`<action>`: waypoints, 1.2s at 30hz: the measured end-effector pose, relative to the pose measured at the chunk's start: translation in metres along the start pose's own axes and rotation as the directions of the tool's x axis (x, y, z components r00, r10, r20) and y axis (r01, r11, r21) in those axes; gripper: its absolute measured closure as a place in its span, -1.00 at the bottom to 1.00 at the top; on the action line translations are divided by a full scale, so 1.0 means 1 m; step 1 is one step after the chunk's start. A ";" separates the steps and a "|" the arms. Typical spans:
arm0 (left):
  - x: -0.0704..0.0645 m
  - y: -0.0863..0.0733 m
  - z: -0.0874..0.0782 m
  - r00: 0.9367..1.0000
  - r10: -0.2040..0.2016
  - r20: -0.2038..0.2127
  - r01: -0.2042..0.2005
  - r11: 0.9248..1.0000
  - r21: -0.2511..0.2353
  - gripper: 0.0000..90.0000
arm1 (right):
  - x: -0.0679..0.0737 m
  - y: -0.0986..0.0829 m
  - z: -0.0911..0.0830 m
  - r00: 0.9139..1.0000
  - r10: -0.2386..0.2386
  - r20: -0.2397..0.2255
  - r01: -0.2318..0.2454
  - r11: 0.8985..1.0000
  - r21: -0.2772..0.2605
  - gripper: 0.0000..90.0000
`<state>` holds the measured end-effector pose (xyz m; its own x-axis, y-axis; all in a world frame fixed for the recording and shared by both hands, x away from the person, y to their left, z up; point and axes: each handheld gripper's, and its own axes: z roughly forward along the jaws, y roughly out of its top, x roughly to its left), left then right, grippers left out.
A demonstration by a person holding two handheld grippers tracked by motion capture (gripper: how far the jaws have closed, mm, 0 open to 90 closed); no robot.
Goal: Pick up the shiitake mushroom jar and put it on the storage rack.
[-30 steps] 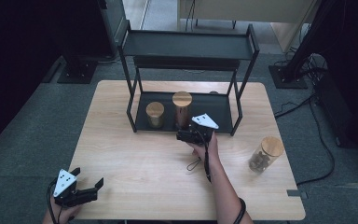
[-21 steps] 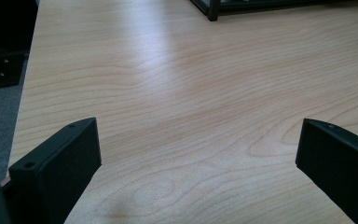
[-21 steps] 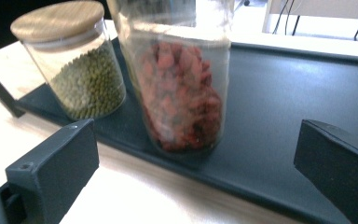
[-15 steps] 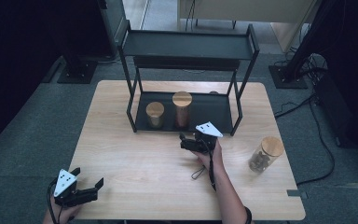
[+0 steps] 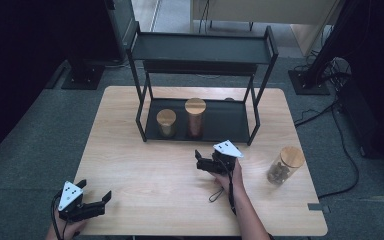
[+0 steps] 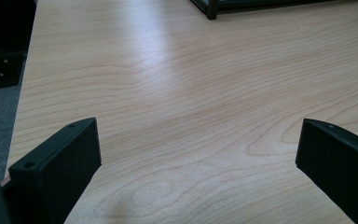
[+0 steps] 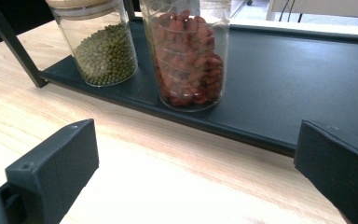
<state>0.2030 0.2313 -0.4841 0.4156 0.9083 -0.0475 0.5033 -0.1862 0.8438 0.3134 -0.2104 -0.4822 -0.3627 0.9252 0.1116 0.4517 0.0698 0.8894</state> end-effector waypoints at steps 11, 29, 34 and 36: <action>0.000 0.000 0.001 1.000 0.000 0.001 0.000 1.000 0.005 -1.00 | -0.009 -0.010 -0.021 1.000 0.000 0.006 0.000 1.000 -0.004 -1.00; 0.000 0.000 0.001 1.000 -0.001 0.002 0.001 1.000 0.007 -1.00 | -0.019 -0.024 -0.053 0.999 -0.034 -0.002 0.034 0.999 -0.001 -1.00; 0.000 0.000 0.001 1.000 0.001 0.000 -0.001 1.000 0.007 -1.00 | -0.022 -0.026 -0.059 0.999 -0.038 0.002 0.038 0.999 -0.004 -1.00; 0.000 0.000 0.001 1.000 0.001 0.000 -0.001 1.000 0.008 -1.00 | -0.024 -0.027 -0.062 0.999 -0.035 0.004 0.035 0.999 -0.005 -1.00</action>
<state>0.2039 0.2309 -0.4843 0.4161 0.9081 -0.0467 0.5087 -0.1899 0.8397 0.2595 -0.2572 -0.4816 -0.3746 0.9239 0.0783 0.4349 0.1005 0.8949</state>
